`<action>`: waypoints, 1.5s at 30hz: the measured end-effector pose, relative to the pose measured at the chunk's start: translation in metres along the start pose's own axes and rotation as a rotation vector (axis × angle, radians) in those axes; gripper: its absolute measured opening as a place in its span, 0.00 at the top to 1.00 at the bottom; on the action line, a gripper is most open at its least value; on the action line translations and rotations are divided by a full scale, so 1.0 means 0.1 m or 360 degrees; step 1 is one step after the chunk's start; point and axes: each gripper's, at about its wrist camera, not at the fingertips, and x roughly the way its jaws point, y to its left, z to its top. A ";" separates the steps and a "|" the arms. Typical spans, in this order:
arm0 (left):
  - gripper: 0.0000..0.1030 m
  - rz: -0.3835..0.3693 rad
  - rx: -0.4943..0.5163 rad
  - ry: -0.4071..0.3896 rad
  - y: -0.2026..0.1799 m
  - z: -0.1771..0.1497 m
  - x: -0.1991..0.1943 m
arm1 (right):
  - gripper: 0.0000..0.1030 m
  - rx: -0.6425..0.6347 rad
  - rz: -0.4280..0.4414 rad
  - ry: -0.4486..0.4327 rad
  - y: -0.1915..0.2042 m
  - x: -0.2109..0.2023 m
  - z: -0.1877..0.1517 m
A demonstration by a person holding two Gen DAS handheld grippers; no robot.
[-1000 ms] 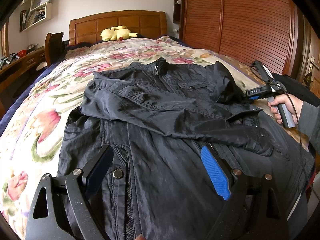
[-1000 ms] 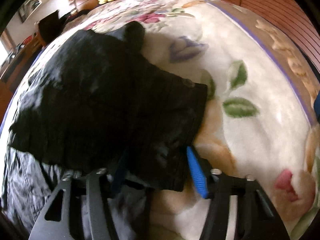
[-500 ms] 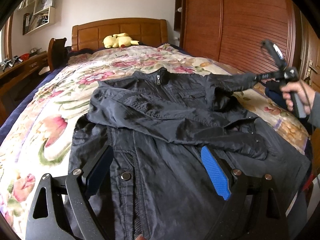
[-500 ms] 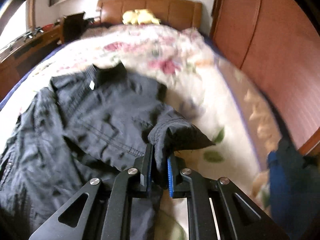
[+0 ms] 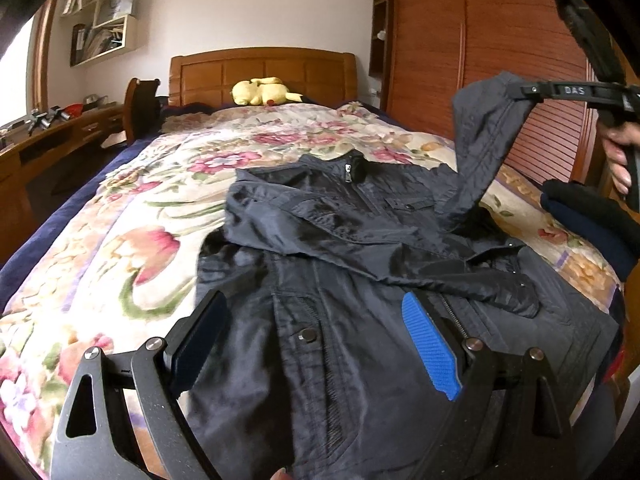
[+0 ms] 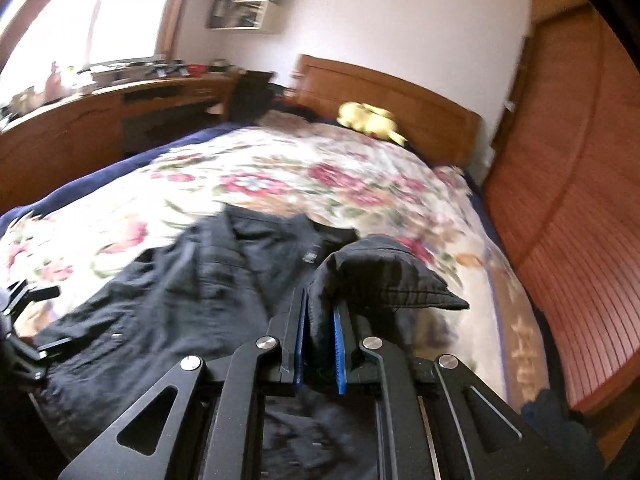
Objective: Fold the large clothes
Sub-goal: 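Lift and carry the held sleeve across the jacket body with the right tool, then open the right tool to release the sleeve onto the jacket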
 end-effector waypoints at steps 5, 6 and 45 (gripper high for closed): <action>0.13 0.0031 -0.0032 -0.0028 0.13 -0.03 -0.11 | 0.89 -0.0086 0.0123 -0.0037 0.40 -0.18 0.01; 0.13 0.0036 -0.0037 -0.0030 0.14 -0.03 -0.12 | 0.89 -0.0096 0.0143 -0.0043 0.48 -0.22 0.01; 0.13 0.0033 -0.0002 0.0002 0.07 -0.22 -0.25 | 0.66 0.0183 0.0316 0.0315 0.63 0.29 -0.62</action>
